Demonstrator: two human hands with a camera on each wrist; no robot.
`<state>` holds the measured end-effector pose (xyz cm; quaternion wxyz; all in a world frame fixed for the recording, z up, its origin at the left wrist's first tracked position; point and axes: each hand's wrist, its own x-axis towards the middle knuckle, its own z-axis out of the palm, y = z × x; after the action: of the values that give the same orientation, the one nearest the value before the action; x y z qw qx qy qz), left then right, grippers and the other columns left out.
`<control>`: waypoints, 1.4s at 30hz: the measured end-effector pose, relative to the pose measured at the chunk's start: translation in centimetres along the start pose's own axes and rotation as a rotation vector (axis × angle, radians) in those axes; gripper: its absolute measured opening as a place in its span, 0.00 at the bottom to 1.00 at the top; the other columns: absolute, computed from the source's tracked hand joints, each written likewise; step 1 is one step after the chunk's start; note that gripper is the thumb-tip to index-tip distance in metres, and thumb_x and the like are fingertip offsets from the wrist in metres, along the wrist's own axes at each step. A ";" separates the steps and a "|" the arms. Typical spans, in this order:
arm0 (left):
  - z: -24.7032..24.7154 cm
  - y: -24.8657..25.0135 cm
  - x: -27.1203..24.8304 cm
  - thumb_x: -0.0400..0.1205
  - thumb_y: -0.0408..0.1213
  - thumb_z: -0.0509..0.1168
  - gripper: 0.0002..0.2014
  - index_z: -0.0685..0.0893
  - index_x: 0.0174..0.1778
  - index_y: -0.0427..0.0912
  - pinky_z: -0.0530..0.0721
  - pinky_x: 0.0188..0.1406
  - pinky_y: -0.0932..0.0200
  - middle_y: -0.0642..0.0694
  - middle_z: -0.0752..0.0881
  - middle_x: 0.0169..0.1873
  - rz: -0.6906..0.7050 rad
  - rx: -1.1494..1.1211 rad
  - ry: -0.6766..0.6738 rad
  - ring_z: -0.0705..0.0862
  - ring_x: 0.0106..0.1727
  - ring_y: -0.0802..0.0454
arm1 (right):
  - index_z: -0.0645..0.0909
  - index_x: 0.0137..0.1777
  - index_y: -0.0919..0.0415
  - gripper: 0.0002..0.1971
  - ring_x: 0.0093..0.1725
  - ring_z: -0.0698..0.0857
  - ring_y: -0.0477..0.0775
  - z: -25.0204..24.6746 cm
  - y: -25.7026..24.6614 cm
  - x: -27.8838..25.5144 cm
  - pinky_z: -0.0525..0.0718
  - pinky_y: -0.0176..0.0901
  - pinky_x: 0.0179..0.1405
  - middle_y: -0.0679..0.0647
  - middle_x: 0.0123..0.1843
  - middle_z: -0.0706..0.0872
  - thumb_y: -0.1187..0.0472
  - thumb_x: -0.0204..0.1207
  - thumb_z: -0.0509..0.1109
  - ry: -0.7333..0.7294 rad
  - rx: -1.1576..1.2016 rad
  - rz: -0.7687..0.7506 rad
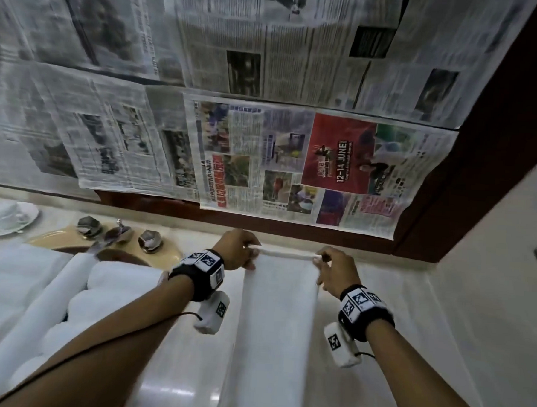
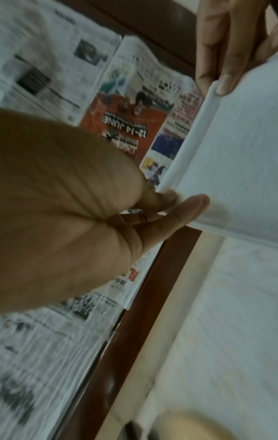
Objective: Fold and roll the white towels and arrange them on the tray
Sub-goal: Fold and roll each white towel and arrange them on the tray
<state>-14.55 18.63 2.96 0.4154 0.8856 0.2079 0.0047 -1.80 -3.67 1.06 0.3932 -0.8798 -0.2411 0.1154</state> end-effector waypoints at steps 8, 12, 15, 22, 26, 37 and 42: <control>2.2 -3.2 11.9 0.80 0.28 0.68 0.08 0.91 0.51 0.39 0.79 0.39 0.69 0.43 0.90 0.42 -0.041 0.030 0.106 0.87 0.43 0.48 | 0.80 0.51 0.62 0.03 0.30 0.85 0.55 3.1 2.8 11.2 0.83 0.39 0.21 0.59 0.37 0.84 0.68 0.83 0.64 -0.023 0.143 0.168; 3.6 -5.6 13.4 0.78 0.29 0.70 0.07 0.90 0.48 0.42 0.80 0.44 0.60 0.44 0.87 0.48 -0.006 0.076 0.143 0.84 0.45 0.46 | 0.81 0.43 0.59 0.07 0.33 0.82 0.50 4.7 5.4 12.4 0.84 0.40 0.32 0.56 0.38 0.84 0.72 0.77 0.68 -0.047 0.080 0.117; 4.7 -7.6 11.9 0.81 0.32 0.68 0.07 0.88 0.50 0.47 0.82 0.48 0.53 0.50 0.84 0.49 0.049 0.133 0.081 0.84 0.47 0.47 | 0.80 0.39 0.54 0.11 0.36 0.82 0.50 5.4 7.0 10.6 0.82 0.42 0.38 0.51 0.38 0.84 0.73 0.73 0.70 -0.073 -0.111 -0.008; 7.9 -11.5 5.5 0.85 0.38 0.64 0.12 0.87 0.60 0.57 0.83 0.47 0.54 0.57 0.82 0.55 0.184 0.295 -0.044 0.83 0.50 0.54 | 0.80 0.45 0.52 0.11 0.36 0.79 0.50 7.2 9.9 3.1 0.79 0.46 0.30 0.44 0.43 0.79 0.71 0.70 0.69 -0.143 -0.442 -0.212; 10.8 -13.5 3.1 0.80 0.36 0.69 0.12 0.88 0.58 0.52 0.81 0.48 0.50 0.50 0.83 0.56 0.219 0.444 -0.124 0.80 0.58 0.45 | 0.80 0.40 0.52 0.20 0.38 0.80 0.52 9.4 12.8 -0.1 0.73 0.44 0.34 0.44 0.41 0.79 0.78 0.56 0.75 -0.215 -0.560 -0.202; 16.2 -15.3 -1.2 0.83 0.70 0.46 0.42 0.38 0.87 0.53 0.41 0.84 0.42 0.52 0.35 0.86 0.179 0.634 -0.249 0.34 0.86 0.52 | 0.43 0.87 0.51 0.47 0.86 0.38 0.47 11.2 13.5 -3.6 0.39 0.56 0.84 0.44 0.87 0.37 0.33 0.77 0.63 -0.575 -0.686 -0.178; 16.1 -15.2 1.4 0.85 0.67 0.41 0.39 0.34 0.86 0.53 0.39 0.84 0.40 0.53 0.31 0.85 0.157 0.672 -0.262 0.31 0.85 0.53 | 0.42 0.87 0.50 0.47 0.85 0.35 0.46 11.2 14.0 -0.7 0.41 0.58 0.85 0.43 0.87 0.34 0.35 0.78 0.64 -0.573 -0.681 -0.183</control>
<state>-15.85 15.99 -19.03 0.1227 0.9789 0.0743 -0.1453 -2.14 -4.91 -16.81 0.0076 -0.8665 -0.4413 0.2331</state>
